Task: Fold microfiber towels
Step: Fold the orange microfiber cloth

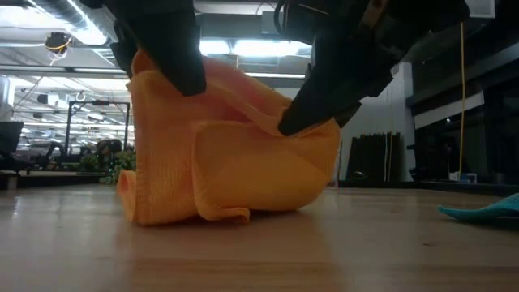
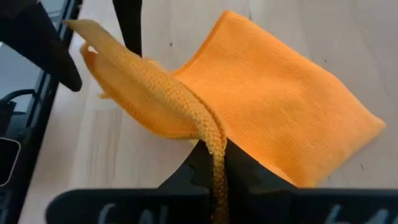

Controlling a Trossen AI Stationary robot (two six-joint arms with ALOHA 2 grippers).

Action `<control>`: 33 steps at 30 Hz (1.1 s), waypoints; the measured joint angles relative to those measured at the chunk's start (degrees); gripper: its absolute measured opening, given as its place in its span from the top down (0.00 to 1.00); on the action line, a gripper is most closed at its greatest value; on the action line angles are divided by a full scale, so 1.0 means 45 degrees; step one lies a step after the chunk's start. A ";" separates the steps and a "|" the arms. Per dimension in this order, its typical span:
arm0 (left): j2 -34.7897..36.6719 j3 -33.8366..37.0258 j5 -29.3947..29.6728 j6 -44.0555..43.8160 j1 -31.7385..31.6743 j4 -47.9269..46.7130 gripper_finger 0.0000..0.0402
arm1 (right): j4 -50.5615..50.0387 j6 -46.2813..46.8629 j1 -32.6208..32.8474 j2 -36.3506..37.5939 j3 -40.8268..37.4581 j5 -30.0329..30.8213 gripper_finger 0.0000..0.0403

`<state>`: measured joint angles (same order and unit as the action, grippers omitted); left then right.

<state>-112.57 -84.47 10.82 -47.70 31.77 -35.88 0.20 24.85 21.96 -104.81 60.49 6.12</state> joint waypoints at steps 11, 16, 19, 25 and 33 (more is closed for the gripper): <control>0.0281 -0.0028 -0.1521 -0.1885 -0.0121 -0.2198 0.53 | -0.0178 0.0128 -0.0005 0.0000 0.0010 -0.0099 0.97; 0.0607 -0.0024 -0.1970 -0.2841 -0.0026 -0.4429 0.53 | -0.0191 0.0358 -0.0077 0.0000 0.0015 -0.0141 0.97; 0.0605 -0.0024 -0.1252 -0.3385 -0.0005 -0.5892 0.53 | -0.0319 0.0410 -0.0236 0.0000 0.0019 -0.0139 0.97; 0.0447 0.0601 0.1553 -0.2942 -0.0160 -0.6700 0.53 | -0.0336 0.0419 -0.0643 0.0000 0.0019 -0.0168 0.97; 0.0452 0.2802 0.1809 -0.2566 -0.0805 -0.5479 0.53 | -0.0600 0.0745 -0.1365 0.0000 0.0019 -0.0320 0.97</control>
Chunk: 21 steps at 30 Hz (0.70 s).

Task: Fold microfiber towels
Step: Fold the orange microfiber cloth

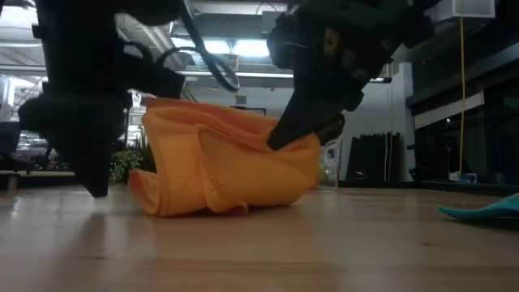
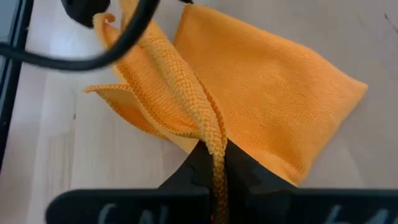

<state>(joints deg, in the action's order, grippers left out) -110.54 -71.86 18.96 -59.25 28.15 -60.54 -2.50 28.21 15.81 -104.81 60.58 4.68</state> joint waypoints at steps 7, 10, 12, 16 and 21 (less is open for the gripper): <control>0.0029 0.0662 0.0758 0.1167 -0.0168 0.1139 0.53 | -0.0041 0.0017 -0.0623 0.0000 0.0000 -0.0440 0.97; 0.0005 0.0671 0.1653 0.1621 -0.0215 0.1294 0.53 | -0.0058 0.0053 -0.0936 0.0000 0.0000 -0.0631 0.97; 0.0005 0.0671 0.1981 0.1687 -0.0215 0.1298 0.53 | -0.0079 0.0342 -0.1162 0.0000 0.0000 -0.0736 0.97; 0.0005 0.0671 0.2095 0.2653 -0.0285 0.1886 0.53 | -0.0204 0.0296 -0.1495 0.0000 0.0000 -0.0746 0.97; 0.0005 0.0671 0.2021 0.3802 -0.0530 0.3390 0.53 | -0.0240 0.0296 -0.1882 0.0000 0.0000 -0.0750 0.97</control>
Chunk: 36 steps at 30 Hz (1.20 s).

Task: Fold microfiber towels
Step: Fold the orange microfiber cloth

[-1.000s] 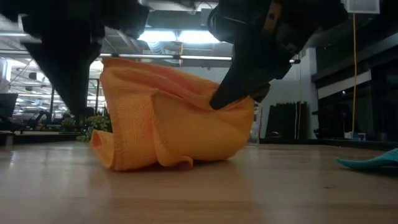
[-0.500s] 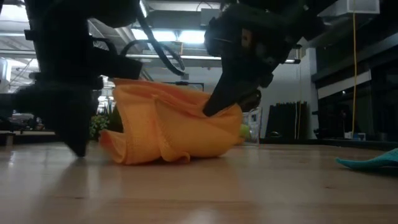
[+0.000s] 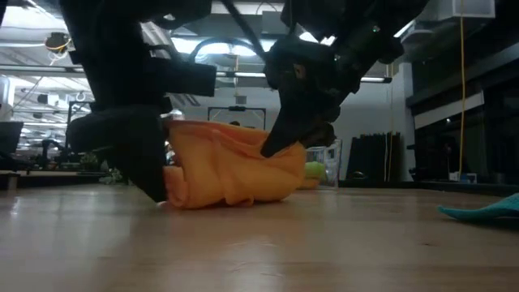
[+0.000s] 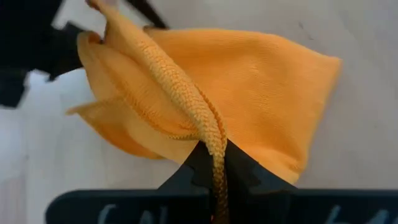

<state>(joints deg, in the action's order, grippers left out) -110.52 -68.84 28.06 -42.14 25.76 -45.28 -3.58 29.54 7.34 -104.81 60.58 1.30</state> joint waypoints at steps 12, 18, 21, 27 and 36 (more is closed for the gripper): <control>0.0000 0.0000 -0.0701 0.0065 0.0039 0.0738 0.53 | -0.0503 0.0849 -0.0985 -0.0008 0.0000 0.0073 0.88; 0.0000 0.0000 -0.0724 0.0056 0.0029 0.1386 0.53 | -0.0290 0.0851 -0.1379 -0.0274 -0.0019 0.0966 0.80; 0.0000 0.0000 -0.0739 0.0051 0.0061 0.1490 0.53 | 0.0035 0.0702 -0.1435 -0.0586 -0.0024 0.1460 0.78; 0.0000 -0.0005 -0.0720 0.0128 0.0244 0.2137 0.53 | 0.1286 0.0061 -0.1435 -0.1255 -0.0017 0.1923 0.77; 0.0398 -0.1423 0.2315 0.1759 0.0693 0.2391 0.55 | 0.1263 0.0361 -0.1430 -0.1549 -0.0005 0.1841 0.77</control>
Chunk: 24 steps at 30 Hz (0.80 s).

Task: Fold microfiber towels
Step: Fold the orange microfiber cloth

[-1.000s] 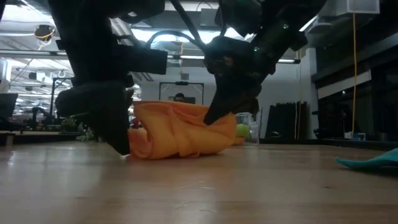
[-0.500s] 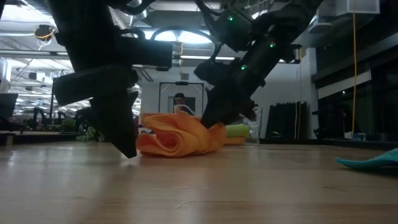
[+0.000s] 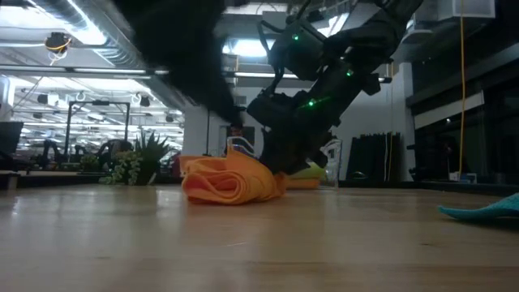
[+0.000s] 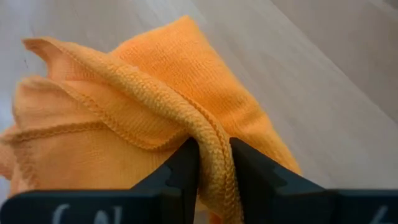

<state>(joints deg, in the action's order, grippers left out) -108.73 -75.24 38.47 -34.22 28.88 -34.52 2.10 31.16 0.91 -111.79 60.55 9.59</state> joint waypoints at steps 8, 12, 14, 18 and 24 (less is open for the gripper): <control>-0.0078 0.0218 0.1887 0.1233 -0.1187 0.1138 0.57 | 0.0036 -0.0073 0.0039 -0.0029 -0.0023 0.0129 0.77; -0.0073 0.0631 0.1833 0.1414 -0.1568 0.1389 0.57 | -0.0030 -0.0017 -0.0017 -0.0044 -0.0039 0.0260 0.77; -0.0110 0.0880 0.1946 0.1436 -0.1794 0.1146 0.57 | 0.0214 -0.0037 0.0035 -0.0027 0.0016 -0.0211 0.77; -0.0149 0.1647 0.1574 0.0631 -0.1984 0.1241 0.58 | 0.0256 -0.0351 0.0117 -0.0015 0.0015 -0.0839 0.77; -0.0155 0.2347 0.0825 -0.0090 -0.1804 0.1244 0.59 | 0.0466 -0.0371 0.0134 -0.0015 0.0015 -0.1268 0.77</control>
<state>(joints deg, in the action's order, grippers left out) -109.43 -64.68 42.19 -34.63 20.76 -28.92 4.20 29.50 1.51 -111.85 60.62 3.88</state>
